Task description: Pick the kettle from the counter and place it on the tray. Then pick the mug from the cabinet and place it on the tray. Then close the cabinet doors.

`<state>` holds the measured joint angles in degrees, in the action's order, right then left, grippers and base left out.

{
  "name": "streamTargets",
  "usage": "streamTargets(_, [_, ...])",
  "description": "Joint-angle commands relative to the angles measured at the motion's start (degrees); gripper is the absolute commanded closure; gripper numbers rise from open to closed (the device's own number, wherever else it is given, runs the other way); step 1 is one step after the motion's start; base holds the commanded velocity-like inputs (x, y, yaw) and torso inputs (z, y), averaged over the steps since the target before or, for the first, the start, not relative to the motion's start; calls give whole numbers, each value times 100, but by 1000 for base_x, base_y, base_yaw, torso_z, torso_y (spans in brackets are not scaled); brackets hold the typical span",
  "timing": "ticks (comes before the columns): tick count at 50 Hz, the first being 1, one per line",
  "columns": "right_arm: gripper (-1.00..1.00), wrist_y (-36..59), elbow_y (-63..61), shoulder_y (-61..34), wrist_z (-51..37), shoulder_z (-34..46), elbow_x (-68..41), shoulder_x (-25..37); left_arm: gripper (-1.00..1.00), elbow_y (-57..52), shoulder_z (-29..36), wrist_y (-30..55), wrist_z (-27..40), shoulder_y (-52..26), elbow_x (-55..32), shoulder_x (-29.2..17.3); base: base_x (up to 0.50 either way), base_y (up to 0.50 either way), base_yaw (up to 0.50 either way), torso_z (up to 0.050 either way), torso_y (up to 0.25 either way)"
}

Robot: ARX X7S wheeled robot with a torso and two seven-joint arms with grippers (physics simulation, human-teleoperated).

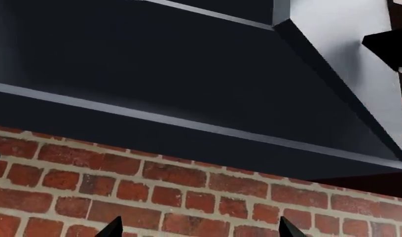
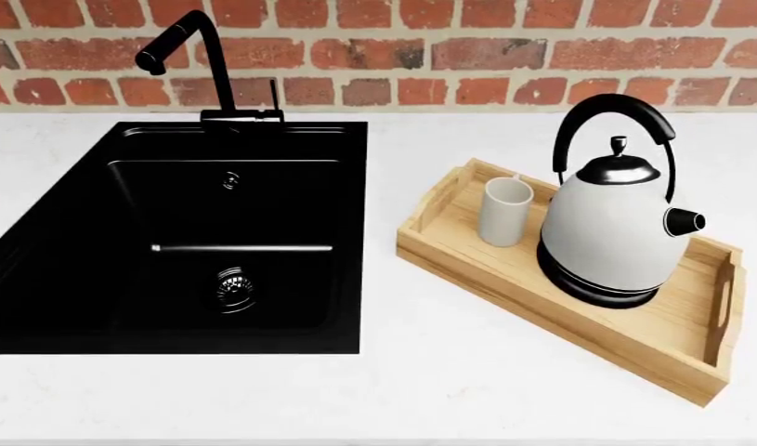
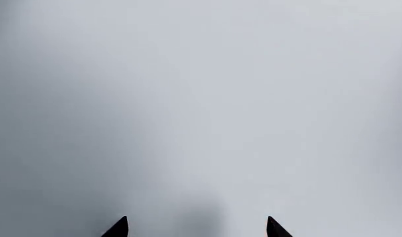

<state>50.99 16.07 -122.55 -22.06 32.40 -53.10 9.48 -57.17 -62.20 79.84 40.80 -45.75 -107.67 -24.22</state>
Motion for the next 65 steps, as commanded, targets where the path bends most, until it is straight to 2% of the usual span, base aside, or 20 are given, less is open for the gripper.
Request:
streamTargets(1, [-100, 37, 686, 711, 391, 950, -51, -155, -100, -14, -140, 169, -286, 26, 223, 160, 0, 0, 0, 0, 0])
streamTargets(20, [-100, 15, 1323, 776, 586, 2043, 707, -542, -100, -34, -341, 259, -625, 133, 461, 285, 1, 0, 0, 0, 0])
streamTargets(29, [-100, -377, 2547, 704, 960, 2507, 1110, -892, -100, -83, -560, 390, -1014, 205, 723, 419, 2, 0, 0, 0, 0])
streamTargets(31, [-100, -501, 2821, 665, 992, 2818, 990, -942, -100, -92, -587, 405, -1075, 219, 770, 437, 6, 0, -1, 0, 0])
streamTargets(38, [-100, -986, 3456, 439, 844, 4786, -581, -946, -100, -136, -695, 471, -1337, 274, 976, 516, 0, 0, -2, 0, 0])
streamTargets(43, [-100, -1022, 3603, 492, 866, 5428, -1045, -947, -100, -161, -764, 492, -1505, 323, 1109, 558, 0, 0, 0, 0, 0])
streamTargets(53, [-100, -989, 3707, 603, 966, 5551, -1123, -947, -100, -245, -823, 580, -2022, 361, 1644, 712, 0, 0, 0, 0, 0])
streamTargets(59, [-100, -1003, 3798, 565, 1002, 5532, -1145, -947, -100, -213, -736, 485, -1912, 393, 1595, 663, 0, 0, 0, 0, 0])
streamTargets(62, [-100, -1408, 3849, 404, 925, 5361, -1356, -946, -100, -183, -686, 416, -1795, 405, 1500, 614, 0, 0, 0, 0, 0])
streamTargets(64, [-100, -1731, 3572, 224, 723, 5104, -1475, -839, -100, -144, -624, 349, -1637, 397, 1383, 544, 0, 0, 0, 0, 0])
streamTargets(65, [-100, -1738, 2713, 107, 274, 4815, -1721, -426, -100, -120, -571, 295, -1510, 389, 1280, 492, 0, 0, 0, 0, 0])
